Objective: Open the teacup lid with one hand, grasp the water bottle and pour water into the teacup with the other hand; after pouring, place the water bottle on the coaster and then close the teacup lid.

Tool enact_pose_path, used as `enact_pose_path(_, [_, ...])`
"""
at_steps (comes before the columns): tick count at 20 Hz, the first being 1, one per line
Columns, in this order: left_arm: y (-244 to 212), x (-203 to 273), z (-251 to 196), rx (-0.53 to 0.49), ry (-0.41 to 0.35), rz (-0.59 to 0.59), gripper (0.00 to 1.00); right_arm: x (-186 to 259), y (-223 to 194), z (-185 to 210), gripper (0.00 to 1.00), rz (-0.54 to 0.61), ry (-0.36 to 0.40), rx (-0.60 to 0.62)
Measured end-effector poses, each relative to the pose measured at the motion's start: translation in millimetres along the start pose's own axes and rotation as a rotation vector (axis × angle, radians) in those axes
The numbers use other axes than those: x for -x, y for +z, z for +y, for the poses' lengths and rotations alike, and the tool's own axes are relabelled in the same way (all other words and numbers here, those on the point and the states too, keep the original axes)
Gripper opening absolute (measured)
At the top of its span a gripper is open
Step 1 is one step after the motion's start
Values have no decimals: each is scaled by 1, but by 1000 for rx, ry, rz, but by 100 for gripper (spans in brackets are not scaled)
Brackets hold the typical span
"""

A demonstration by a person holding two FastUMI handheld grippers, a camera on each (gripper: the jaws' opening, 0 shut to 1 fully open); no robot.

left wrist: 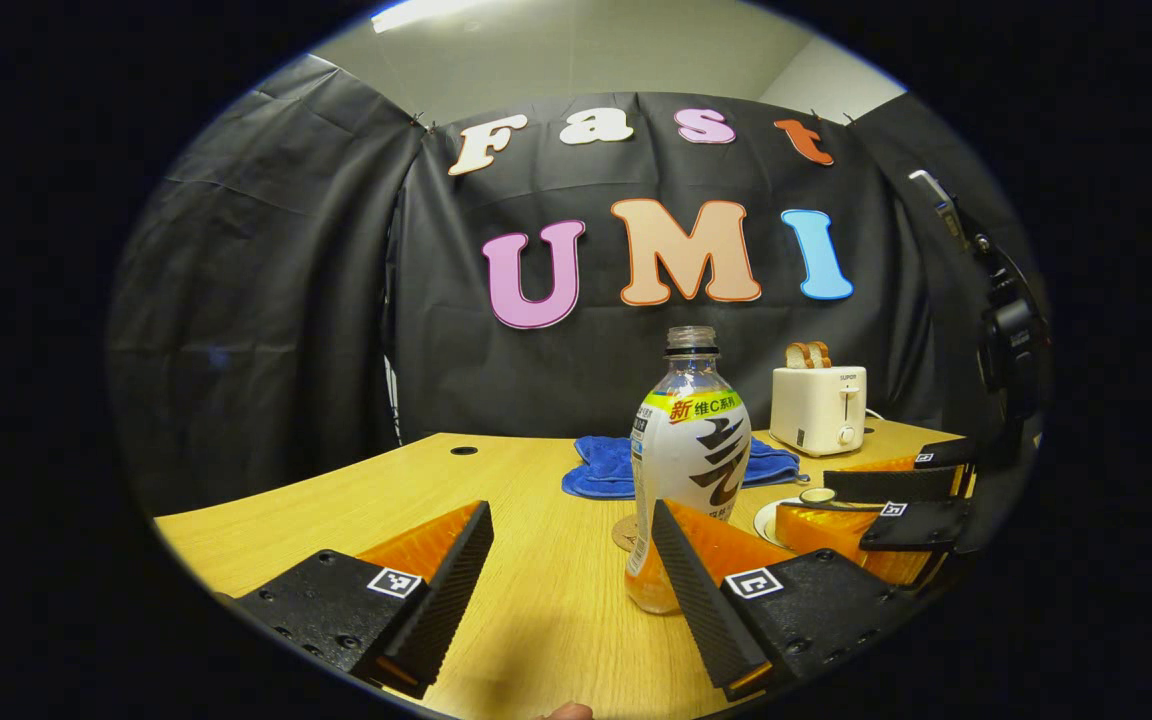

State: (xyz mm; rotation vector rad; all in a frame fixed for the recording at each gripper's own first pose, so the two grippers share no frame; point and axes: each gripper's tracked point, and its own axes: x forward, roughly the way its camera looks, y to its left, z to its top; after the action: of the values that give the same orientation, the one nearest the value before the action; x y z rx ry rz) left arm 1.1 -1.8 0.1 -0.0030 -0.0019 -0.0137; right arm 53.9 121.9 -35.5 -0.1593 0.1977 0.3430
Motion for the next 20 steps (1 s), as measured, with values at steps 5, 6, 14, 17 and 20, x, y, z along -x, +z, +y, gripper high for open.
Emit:
enact_pose_path(5, [0, 0, 0, 1, 0, 0, 94, 0, 4, -4, 41, -13, -16, -2])
enact_pose_path(6, [0, 0, 0, 0, 0, 1, 94, 0, 1, -5, 36, -4, -12, -12])
enact_pose_path(14, [-3, 0, 1, -4, 15, 12, 94, -2, 3, -4, 24, -16, -6, -36])
enact_pose_path(17, [-3, 0, 6, -18, 50, 17, 94, 1, 8, -6, 24, -23, -3, -59])
enact_pose_path(20, [-3, 0, 2, -47, 48, 20, 94, 8, 17, -8, 25, -42, -7, -56])
